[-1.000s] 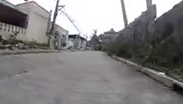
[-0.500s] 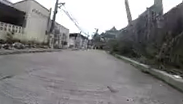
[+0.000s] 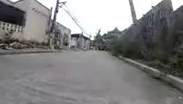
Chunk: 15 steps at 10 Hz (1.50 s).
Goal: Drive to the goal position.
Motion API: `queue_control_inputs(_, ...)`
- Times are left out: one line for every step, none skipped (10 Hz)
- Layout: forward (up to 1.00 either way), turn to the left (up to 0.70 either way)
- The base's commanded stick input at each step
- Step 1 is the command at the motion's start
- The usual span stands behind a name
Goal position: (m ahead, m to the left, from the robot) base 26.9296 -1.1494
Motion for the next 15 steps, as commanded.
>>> queue_control_inputs(1.00, -0.34)
queue_control_inputs(1.00, -0.34)
queue_control_inputs(1.00, 0.06)
queue_control_inputs(1.00, 0.07)
queue_control_inputs(1.00, 0.07)
queue_control_inputs(1.00, 0.07)
queue_control_inputs(1.00, 0.07)
queue_control_inputs(1.00, 0.07)
queue_control_inputs(1.00, 0.07)
queue_control_inputs(1.00, 0.07)
queue_control_inputs(1.00, 0.07)
queue_control_inputs(1.00, 0.07)
queue_control_inputs(1.00, 0.02)
queue_control_inputs(1.00, -0.32)
queue_control_inputs(1.00, -0.33)
